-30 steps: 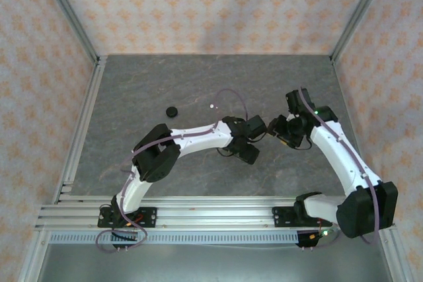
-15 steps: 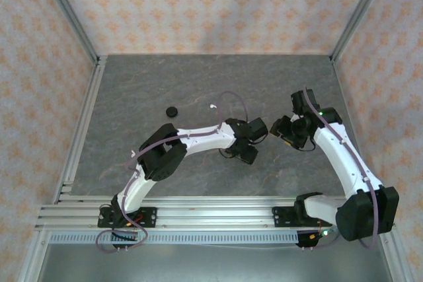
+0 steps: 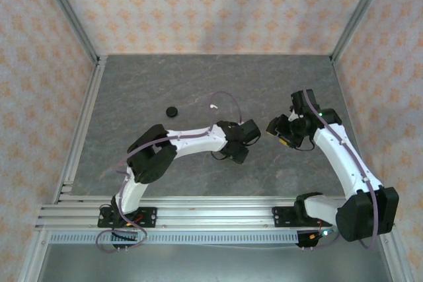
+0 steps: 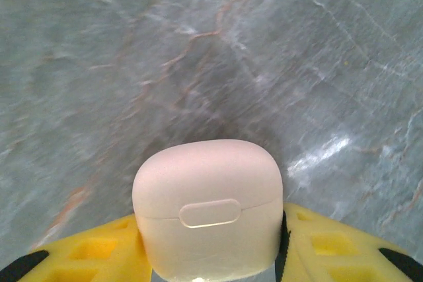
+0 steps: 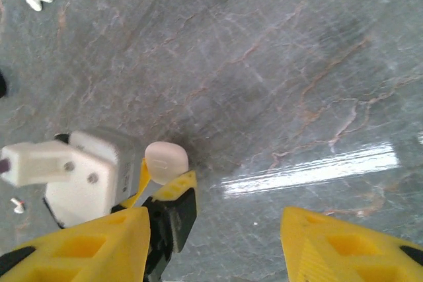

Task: Insert wireless bluetooth earbuds into charging case

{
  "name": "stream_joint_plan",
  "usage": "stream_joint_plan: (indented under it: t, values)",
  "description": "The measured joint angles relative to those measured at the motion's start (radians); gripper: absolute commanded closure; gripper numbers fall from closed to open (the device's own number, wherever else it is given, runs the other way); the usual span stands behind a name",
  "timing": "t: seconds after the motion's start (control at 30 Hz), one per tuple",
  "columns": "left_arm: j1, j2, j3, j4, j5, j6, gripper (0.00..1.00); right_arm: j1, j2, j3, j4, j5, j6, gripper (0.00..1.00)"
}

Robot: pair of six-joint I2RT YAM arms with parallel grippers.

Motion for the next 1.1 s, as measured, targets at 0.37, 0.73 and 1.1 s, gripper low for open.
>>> stream_joint_plan:
  t: [0.37, 0.73, 1.1]
  values:
    - [0.008, -0.342, -0.165, 0.085, -0.058, 0.061, 0.55, 0.0, 0.095, 0.127, 0.123, -0.219, 0.026, 0.48]
    - [0.015, -0.515, -0.212, 0.195, -0.025, 0.167, 0.55, 0.029, 0.099, 0.191, 0.176, -0.405, 0.08, 0.49]
    - [0.036, -0.629, -0.282, 0.288, 0.026, 0.235, 0.54, 0.081, 0.099, 0.227, 0.215, -0.529, 0.123, 0.48]
